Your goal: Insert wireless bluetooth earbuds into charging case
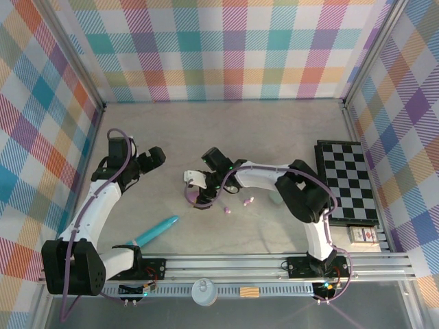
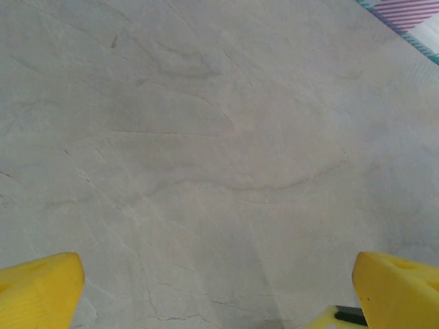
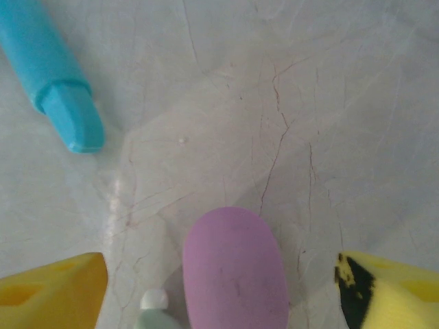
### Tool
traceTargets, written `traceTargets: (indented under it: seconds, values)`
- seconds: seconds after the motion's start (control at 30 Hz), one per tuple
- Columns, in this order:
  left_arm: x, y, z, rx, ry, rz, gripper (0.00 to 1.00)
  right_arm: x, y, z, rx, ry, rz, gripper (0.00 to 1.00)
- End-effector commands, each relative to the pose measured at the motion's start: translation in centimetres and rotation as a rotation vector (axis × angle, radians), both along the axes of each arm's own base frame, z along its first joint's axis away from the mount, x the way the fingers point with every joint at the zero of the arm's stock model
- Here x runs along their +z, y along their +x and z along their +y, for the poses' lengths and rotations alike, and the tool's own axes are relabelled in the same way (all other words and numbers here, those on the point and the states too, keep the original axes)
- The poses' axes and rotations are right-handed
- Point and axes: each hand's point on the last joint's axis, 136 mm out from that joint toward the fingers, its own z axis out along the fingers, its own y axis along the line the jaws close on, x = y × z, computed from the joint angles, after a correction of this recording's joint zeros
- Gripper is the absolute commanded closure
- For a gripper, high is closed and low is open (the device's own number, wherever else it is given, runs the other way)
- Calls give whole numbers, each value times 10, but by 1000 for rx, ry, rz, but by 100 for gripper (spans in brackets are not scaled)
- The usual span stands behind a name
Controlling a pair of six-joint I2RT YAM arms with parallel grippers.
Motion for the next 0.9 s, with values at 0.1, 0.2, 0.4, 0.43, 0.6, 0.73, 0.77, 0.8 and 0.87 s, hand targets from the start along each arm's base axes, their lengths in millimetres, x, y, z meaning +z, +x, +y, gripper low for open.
traceTargets:
  seconds: [0.1, 0.2, 0.4, 0.43, 0.6, 0.73, 0.77, 0.8, 0.87]
  values:
    - [-4, -6, 4, 22, -18, -13, 0, -27, 3, -3, 15, -92, -19, 28]
    - [-2, -4, 2, 18, -28, -27, 0, -31, 7, -3, 7, -109, -24, 33]
    - [-2, -3, 0, 7, -30, -23, 0, -33, 9, -1, 13, -118, -24, 43]
    - [-2, -4, 1, 6, -29, -21, 0, -33, 9, -1, 14, -118, -23, 45]
    - [-1, -5, 0, 3, -28, -21, 0, -28, 4, -3, 28, -113, -12, 39]
    - [0, -4, -1, 1, -36, -27, 0, -28, 2, -7, 29, -124, -5, 41]
    - [0, -3, -1, 1, -39, -28, 0, -28, 2, -8, 28, -123, -5, 41]
    - [0, -3, -2, -1, -42, -27, 0, -29, 3, -9, 24, -125, -4, 42]
    - [0, -2, -3, -3, -46, -28, 0, -29, 4, -12, 17, -127, -2, 44]
